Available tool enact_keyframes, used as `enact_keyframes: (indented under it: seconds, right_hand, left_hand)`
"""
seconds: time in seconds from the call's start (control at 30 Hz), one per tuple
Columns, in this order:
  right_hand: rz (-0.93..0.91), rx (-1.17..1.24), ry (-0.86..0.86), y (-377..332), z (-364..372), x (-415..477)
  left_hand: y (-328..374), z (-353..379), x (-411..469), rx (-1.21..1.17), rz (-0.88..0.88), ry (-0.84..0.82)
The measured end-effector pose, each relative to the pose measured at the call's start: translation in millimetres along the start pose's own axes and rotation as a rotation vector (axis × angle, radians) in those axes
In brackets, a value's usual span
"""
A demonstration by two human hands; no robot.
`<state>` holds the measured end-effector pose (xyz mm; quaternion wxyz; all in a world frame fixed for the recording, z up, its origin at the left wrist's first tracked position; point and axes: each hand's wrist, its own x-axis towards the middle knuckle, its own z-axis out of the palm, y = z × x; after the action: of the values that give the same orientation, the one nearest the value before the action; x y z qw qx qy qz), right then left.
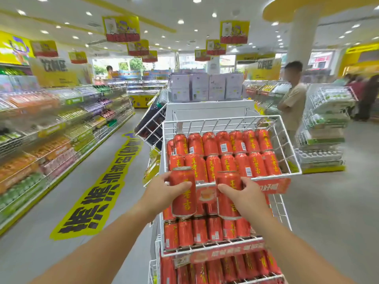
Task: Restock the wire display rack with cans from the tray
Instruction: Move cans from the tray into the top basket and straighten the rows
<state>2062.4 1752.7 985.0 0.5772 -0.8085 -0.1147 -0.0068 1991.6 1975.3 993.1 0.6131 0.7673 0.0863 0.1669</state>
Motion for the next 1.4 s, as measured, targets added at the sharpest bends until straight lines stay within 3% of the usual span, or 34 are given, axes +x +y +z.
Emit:
enact_keyframes:
  seconds: [0.33, 0.53, 0.77, 1.0, 1.4]
  right_hand:
    - [-0.079, -0.016, -0.08, -12, -40, 107]
    - [-0.013, -0.028, -0.161, 8, -47, 162]
    - [0.098, -0.097, -0.22, 29, -40, 187]
    - [0.001, -0.138, -0.183, 38, -27, 198]
    - [-0.043, -0.228, -0.151, 61, -12, 220]
  left_hand:
    - [50, 53, 81, 0.068, 0.03, 0.096]
    - [40, 81, 123, 0.27, -0.028, 0.136]
    - [31, 92, 148, 0.575, 0.007, 0.102]
    - [10, 90, 167, 0.967, 0.085, 0.085]
    - [-5, 88, 203, 1.153, 0.073, -0.068]
